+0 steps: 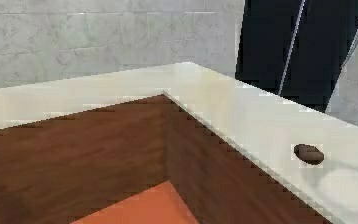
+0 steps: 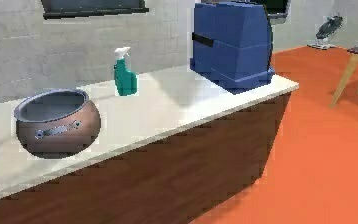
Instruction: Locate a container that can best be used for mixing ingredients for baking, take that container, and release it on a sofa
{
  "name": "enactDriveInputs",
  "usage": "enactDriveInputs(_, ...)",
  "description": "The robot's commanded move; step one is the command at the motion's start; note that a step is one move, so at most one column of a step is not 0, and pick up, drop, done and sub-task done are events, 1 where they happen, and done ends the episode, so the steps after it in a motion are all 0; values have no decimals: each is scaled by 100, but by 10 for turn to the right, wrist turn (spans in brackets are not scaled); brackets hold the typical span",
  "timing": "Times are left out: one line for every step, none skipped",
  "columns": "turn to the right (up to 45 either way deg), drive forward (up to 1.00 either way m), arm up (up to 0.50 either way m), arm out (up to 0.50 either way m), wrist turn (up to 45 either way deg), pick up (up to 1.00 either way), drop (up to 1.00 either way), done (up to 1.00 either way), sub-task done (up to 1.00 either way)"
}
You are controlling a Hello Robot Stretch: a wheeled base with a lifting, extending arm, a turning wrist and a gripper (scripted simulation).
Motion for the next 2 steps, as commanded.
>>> enactDriveInputs(450,0,0,0,0,0,0,0,0)
enactDriveInputs(450,0,0,0,0,0,0,0,0)
